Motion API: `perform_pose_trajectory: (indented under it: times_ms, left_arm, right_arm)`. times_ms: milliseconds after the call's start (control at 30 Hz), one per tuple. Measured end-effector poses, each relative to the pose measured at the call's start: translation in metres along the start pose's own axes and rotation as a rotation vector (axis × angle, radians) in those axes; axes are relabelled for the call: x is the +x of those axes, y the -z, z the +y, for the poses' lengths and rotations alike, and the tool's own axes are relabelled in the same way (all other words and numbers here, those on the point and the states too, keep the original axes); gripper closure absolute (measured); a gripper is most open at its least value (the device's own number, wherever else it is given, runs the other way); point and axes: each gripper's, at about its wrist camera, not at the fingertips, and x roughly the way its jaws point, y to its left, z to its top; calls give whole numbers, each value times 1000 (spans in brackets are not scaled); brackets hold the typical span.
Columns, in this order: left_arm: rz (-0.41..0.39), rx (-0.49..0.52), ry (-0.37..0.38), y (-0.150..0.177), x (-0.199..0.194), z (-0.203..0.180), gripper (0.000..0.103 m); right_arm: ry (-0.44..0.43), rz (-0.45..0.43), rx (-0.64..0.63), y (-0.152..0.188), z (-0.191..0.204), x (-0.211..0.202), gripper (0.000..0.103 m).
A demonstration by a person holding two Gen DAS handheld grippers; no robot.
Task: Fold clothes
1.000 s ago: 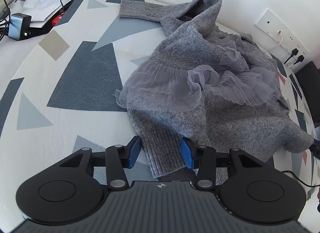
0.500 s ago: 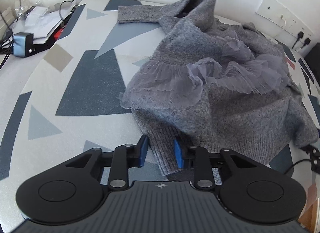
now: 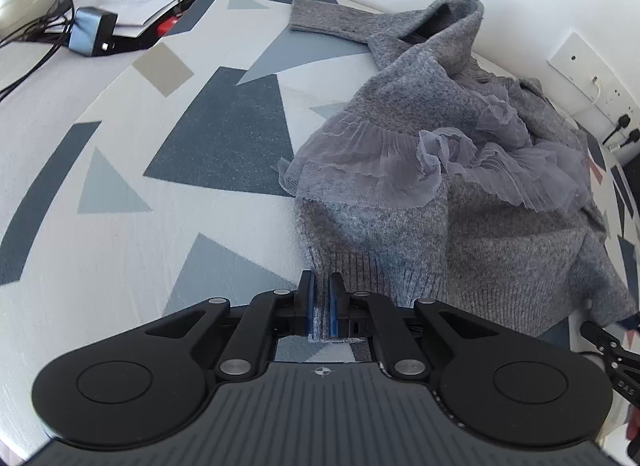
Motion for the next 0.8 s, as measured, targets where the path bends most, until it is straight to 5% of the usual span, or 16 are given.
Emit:
perform_pose_trajectory:
  times_ms: [67,167,433,800]
  left_arm:
    - [-2,-13,-10,2,-3,1,97]
    - [-31,6,-38,11,-14,0,97]
    - [-83,-9,-21,37,-52,-4,97]
    - [-48,-118,175,76,-96,-20,97]
  right_arm:
    - [-10,13,30,-2,-3,5,85]
    - [20,-20,100,-1,-15,-2,95]
    - [-95,-140,528,18,-82,-51,98]
    - [-254,-108,715,65,-108,-92,98]
